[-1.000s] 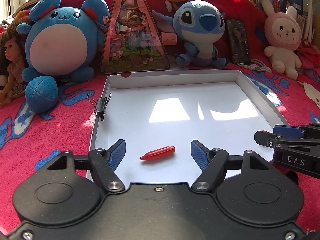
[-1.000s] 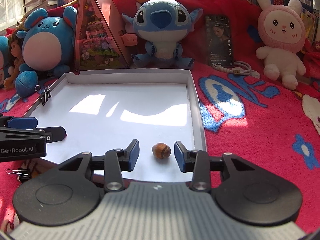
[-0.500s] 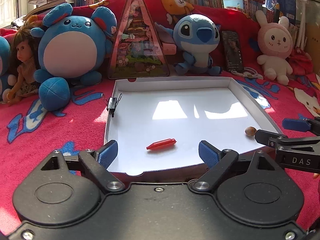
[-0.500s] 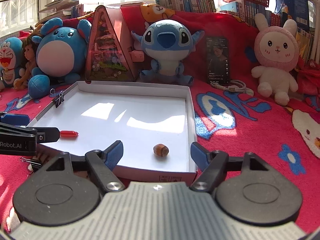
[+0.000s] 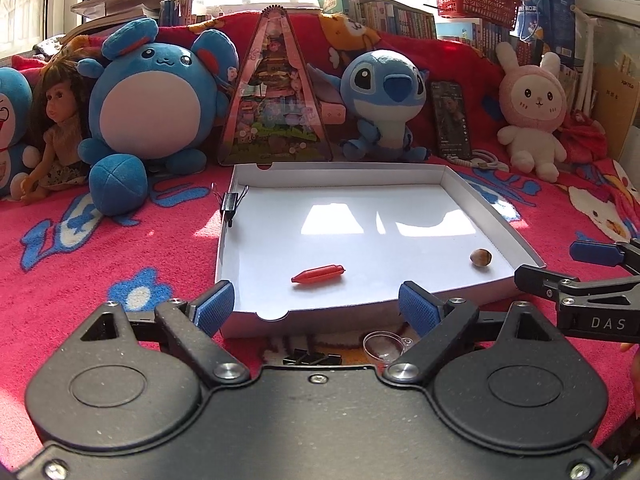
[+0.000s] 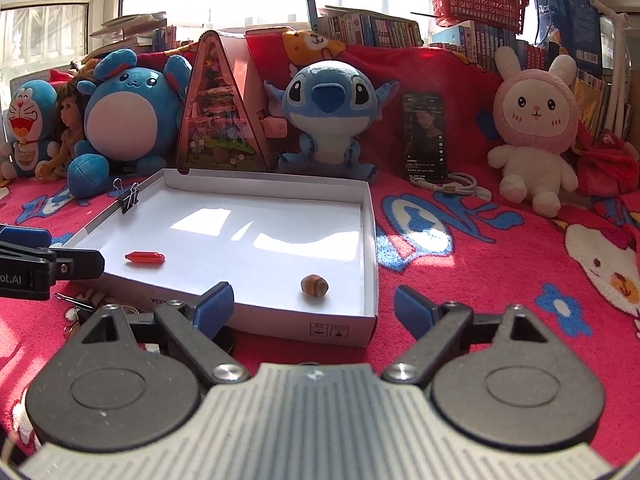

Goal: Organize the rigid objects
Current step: 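Withdraw both open tools from the tray toward the remaining objects, then grasp the black binder clip with the left tool while the right tool grasps a black lid, then carry the binder clip and black lid into the tray while both tools release them, then withdraw both open tools from the tray toward the remaining objects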

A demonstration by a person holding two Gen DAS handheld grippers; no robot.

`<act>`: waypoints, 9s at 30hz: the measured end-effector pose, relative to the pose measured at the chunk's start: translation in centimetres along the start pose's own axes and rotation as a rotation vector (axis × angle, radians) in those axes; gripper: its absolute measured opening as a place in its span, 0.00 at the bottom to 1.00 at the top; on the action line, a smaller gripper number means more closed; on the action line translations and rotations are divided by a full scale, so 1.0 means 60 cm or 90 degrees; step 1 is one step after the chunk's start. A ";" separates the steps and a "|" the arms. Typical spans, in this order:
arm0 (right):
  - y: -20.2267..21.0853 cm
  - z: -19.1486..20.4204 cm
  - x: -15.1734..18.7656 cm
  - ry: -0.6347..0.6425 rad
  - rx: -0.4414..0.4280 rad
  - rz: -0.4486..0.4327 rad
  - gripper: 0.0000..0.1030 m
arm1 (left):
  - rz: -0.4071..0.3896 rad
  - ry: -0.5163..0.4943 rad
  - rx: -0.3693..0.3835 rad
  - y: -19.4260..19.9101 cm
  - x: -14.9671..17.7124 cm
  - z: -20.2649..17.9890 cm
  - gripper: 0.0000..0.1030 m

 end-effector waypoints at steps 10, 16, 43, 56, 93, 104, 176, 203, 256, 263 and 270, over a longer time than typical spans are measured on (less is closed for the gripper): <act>0.017 -0.019 0.022 0.000 0.013 -0.005 0.96 | 0.010 0.008 -0.017 0.016 0.021 0.010 0.86; 0.020 -0.038 0.038 -0.010 0.032 -0.004 0.97 | 0.009 -0.008 -0.047 0.034 0.033 0.016 0.86; 0.048 -0.049 0.101 0.042 0.032 0.038 0.74 | 0.027 0.040 0.001 0.075 0.083 0.017 0.52; 0.027 -0.030 0.099 0.015 0.019 0.055 0.65 | 0.024 0.039 0.004 0.034 0.074 0.007 0.48; -0.008 0.008 0.086 0.014 0.001 0.066 0.36 | 0.035 0.082 0.016 -0.021 0.073 0.021 0.29; 0.020 -0.007 0.055 0.013 0.005 0.044 0.36 | 0.002 0.061 0.013 0.035 0.034 0.017 0.29; -0.222 0.041 -0.041 0.002 -0.024 0.219 0.36 | 0.131 0.084 -0.004 -0.221 -0.073 0.070 0.29; -0.079 -0.001 -0.047 0.030 -0.059 0.091 0.69 | 0.076 0.019 0.075 -0.062 -0.044 0.004 0.64; 0.026 0.033 0.107 0.125 -0.103 0.078 0.78 | 0.118 -0.028 0.093 -0.039 0.087 -0.097 0.23; 0.019 0.035 0.110 0.112 -0.080 0.068 0.78 | 0.106 -0.039 0.082 -0.043 0.096 -0.097 0.24; 0.020 0.032 0.114 0.087 -0.068 0.062 0.79 | 0.091 -0.048 0.071 -0.044 0.099 -0.099 0.25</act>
Point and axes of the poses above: each gripper's, at about its wrist camera, not at the fingertips, and y roughly against the way its jaws point, z to its left, x to its underside, the point moved 10 cm from there along -y, roughly the way its jaws point, and after that the axes turned 15 degrees about x, right-handed, at the moved point
